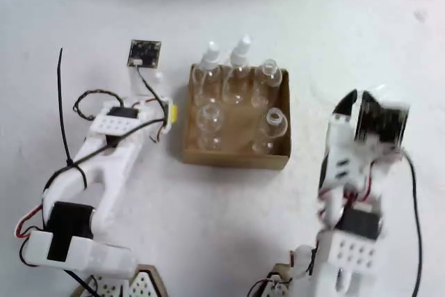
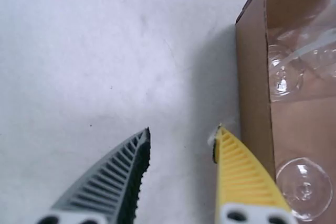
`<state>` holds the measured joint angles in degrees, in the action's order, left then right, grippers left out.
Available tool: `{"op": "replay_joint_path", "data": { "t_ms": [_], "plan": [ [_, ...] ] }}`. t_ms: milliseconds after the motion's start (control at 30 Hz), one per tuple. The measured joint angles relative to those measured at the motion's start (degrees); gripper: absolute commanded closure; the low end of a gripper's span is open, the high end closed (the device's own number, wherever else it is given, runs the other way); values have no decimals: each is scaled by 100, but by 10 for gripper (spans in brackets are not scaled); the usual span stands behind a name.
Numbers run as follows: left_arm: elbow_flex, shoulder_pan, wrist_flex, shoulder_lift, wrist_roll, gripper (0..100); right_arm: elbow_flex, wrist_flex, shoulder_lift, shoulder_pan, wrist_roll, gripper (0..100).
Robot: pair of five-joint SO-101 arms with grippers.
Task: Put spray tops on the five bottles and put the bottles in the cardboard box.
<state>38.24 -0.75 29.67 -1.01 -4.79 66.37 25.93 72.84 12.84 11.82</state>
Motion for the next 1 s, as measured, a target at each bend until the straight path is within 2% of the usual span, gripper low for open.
{"op": "replay_joint_path", "data": {
  "t_ms": [133, 300, 500, 733, 933, 1000],
  "plan": [
    [0, 0, 0, 0, 0, 812, -1705, 853, -1996, 308, 264, 964],
    [0, 0, 0, 0, 0, 812, -3745, 1468, -4571, 888, 193, 964],
    [0, 0, 0, 0, 0, 812, -6453, 2585, -7648, 1134, -844, 963],
    [0, 0, 0, 0, 0, 812, -8985, 2998, -10330, 1143, -2338, 958],
    [0, 0, 0, 0, 0, 812, -10549, 3358, -11727, 1143, -2576, 807],
    [0, 0, 0, 0, 0, 812, -10936, 3420, -12097, 1143, -2752, 786]
  ]
}}
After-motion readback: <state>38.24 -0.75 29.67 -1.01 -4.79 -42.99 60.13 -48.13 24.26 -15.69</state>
